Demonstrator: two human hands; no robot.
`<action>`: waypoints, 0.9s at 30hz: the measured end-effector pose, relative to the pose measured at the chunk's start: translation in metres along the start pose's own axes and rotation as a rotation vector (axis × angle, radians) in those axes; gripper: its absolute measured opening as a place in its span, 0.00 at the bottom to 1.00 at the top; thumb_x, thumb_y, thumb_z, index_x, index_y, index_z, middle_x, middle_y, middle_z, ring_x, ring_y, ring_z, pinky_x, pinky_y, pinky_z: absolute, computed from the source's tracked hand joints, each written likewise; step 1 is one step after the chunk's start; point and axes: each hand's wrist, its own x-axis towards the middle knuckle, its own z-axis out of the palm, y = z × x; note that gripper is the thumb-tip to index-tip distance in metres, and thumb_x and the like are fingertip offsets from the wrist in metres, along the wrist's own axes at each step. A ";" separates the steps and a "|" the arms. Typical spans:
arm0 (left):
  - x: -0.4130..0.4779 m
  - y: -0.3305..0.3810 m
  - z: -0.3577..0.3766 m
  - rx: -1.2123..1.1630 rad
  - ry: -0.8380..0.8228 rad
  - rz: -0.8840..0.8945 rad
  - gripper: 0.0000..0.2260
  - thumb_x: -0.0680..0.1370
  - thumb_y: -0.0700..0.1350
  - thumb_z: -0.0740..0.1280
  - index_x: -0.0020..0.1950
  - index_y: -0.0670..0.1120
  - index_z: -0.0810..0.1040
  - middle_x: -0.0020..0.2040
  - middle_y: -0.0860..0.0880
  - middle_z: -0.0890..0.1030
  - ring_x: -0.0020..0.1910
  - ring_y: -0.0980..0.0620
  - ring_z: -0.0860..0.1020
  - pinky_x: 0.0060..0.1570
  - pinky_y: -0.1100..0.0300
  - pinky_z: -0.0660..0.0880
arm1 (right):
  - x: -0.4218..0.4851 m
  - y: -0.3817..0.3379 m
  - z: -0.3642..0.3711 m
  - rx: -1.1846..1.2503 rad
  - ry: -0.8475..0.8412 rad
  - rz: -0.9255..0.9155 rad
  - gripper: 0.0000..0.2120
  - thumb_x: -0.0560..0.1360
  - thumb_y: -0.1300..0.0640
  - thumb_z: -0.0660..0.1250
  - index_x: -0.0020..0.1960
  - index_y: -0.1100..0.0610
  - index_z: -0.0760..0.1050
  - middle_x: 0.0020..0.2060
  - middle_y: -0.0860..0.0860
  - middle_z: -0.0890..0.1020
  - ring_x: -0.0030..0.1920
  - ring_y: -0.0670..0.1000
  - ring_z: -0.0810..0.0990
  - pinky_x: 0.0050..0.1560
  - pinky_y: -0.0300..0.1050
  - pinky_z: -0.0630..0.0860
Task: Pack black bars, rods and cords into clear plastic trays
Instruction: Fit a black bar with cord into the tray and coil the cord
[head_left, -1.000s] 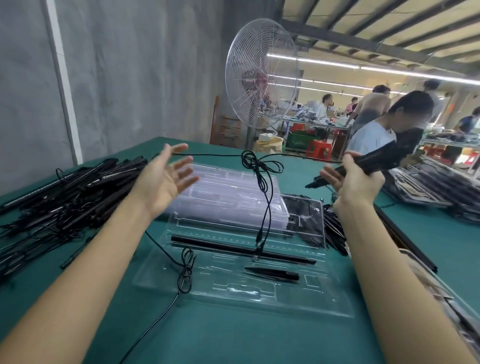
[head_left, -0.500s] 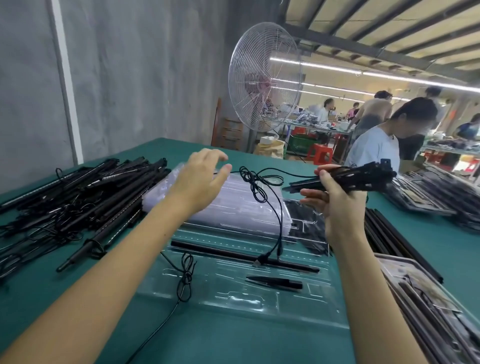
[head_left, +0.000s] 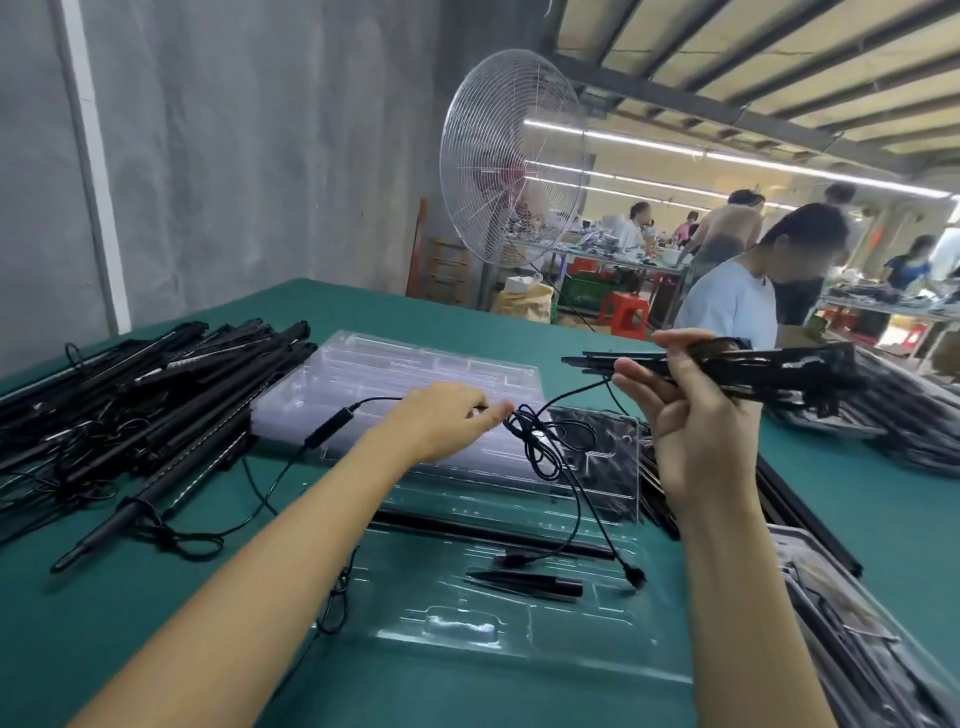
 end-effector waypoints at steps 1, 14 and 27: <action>0.001 0.003 0.003 0.040 0.041 0.023 0.25 0.77 0.66 0.47 0.51 0.50 0.75 0.52 0.48 0.78 0.53 0.48 0.74 0.52 0.52 0.71 | 0.000 -0.001 0.000 0.002 -0.004 0.000 0.08 0.79 0.67 0.57 0.45 0.61 0.74 0.43 0.55 0.80 0.37 0.55 0.84 0.40 0.43 0.80; -0.006 0.043 0.025 -0.416 0.230 0.144 0.20 0.70 0.45 0.70 0.30 0.48 0.59 0.26 0.53 0.63 0.30 0.51 0.61 0.34 0.57 0.57 | 0.002 0.021 0.007 -0.404 -0.190 -0.135 0.08 0.76 0.67 0.64 0.45 0.54 0.75 0.41 0.48 0.82 0.40 0.57 0.85 0.44 0.51 0.82; -0.020 0.048 -0.001 -0.570 0.110 0.275 0.21 0.75 0.45 0.70 0.27 0.47 0.62 0.25 0.52 0.64 0.32 0.52 0.71 0.34 0.58 0.61 | 0.008 0.037 -0.003 -0.578 -0.056 0.059 0.04 0.79 0.63 0.59 0.51 0.56 0.67 0.47 0.53 0.78 0.35 0.55 0.85 0.36 0.50 0.82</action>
